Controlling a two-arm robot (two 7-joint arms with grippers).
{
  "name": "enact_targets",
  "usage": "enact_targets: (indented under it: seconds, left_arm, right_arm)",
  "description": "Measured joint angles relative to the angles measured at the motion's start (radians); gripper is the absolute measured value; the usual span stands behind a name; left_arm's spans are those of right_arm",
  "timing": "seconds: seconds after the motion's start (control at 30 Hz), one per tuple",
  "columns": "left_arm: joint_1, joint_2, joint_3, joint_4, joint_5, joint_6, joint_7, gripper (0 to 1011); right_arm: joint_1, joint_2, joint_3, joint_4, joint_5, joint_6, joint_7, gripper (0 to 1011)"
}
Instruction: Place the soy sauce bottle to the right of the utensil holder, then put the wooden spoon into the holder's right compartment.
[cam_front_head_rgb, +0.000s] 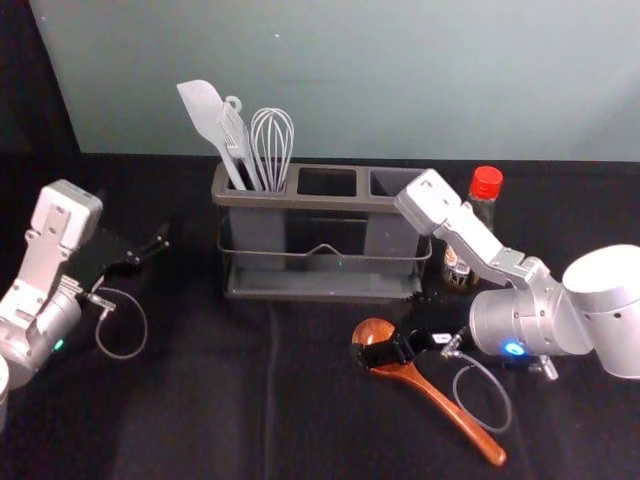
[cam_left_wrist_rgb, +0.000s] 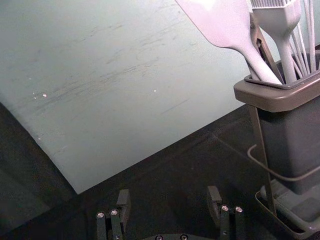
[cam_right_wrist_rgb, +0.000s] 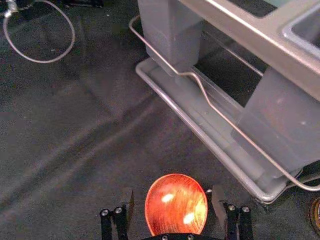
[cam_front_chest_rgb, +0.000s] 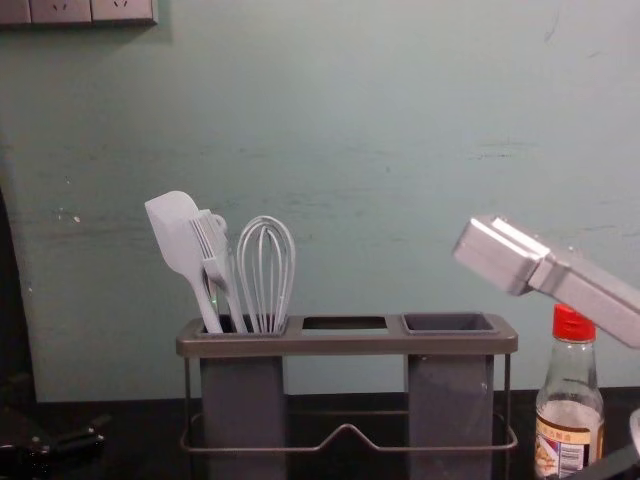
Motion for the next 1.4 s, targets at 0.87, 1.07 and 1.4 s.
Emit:
enact_targets:
  seconds: [0.87, 1.07, 1.4]
  left_arm:
    - [0.000, 0.000, 0.000, 0.000, 0.000, 0.000, 0.000, 1005]
    - [0.000, 0.000, 0.000, 0.000, 0.000, 0.000, 0.000, 1005]
    - [0.000, 0.000, 0.000, 0.000, 0.000, 0.000, 0.000, 1005]
  right_arm:
    - [-0.018, -0.049, 0.021, 0.063, -0.057, 0.006, 0.031, 1003]
    - [-0.020, -0.056, 0.025, 0.072, -0.070, 0.004, 0.043, 1003]
    - [-0.018, -0.072, 0.027, 0.094, -0.092, -0.001, 0.060, 1003]
